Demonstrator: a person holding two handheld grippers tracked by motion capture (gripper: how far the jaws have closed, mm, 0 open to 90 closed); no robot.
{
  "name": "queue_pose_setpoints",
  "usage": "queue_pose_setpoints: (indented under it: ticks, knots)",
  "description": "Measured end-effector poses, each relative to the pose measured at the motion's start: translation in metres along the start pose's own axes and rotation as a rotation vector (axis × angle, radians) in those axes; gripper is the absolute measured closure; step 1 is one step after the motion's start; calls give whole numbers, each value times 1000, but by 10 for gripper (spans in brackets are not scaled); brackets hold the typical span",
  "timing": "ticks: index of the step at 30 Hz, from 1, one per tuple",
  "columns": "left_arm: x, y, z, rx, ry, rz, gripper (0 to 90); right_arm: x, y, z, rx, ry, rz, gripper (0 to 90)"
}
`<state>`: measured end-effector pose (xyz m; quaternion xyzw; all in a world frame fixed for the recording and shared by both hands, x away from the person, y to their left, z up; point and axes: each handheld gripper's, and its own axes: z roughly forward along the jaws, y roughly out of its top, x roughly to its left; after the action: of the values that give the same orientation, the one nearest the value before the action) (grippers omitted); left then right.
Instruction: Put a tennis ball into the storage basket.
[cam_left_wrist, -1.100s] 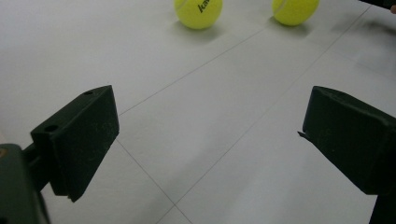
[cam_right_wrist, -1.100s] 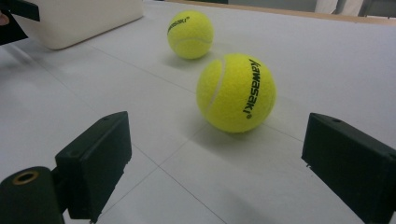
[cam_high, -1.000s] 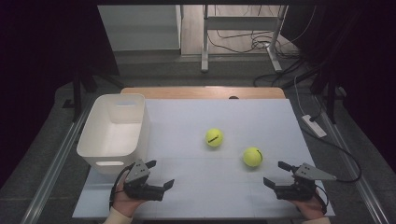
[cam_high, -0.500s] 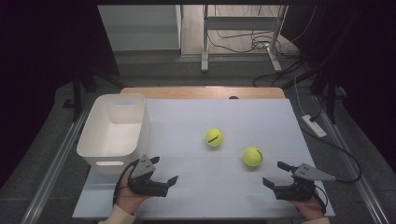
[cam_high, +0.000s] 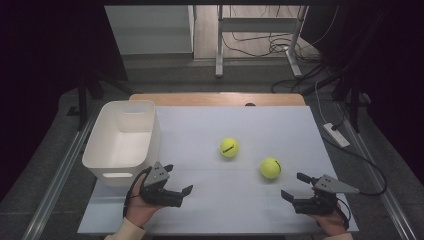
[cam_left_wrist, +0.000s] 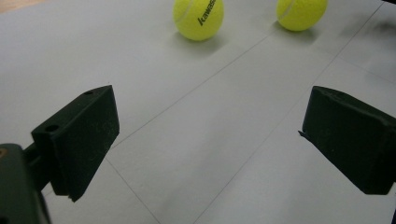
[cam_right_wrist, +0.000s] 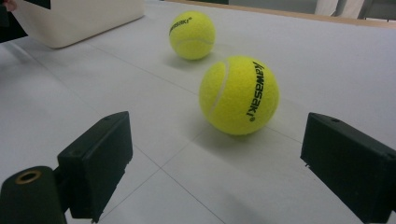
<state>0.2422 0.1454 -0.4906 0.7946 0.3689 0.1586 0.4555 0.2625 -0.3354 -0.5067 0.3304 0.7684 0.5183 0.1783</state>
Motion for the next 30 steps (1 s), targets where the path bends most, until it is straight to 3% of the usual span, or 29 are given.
queue_pose_setpoints:
  ticks: [10, 30]
  knots:
    - [0, 9, -3, -20, -6, -4, 48, 1, 1, 0, -5, 2, -1, 90]
    - [-4, 22, 7, -8, -29, 10, 48, 1, 1, 0, -5, 2, -3, 90]
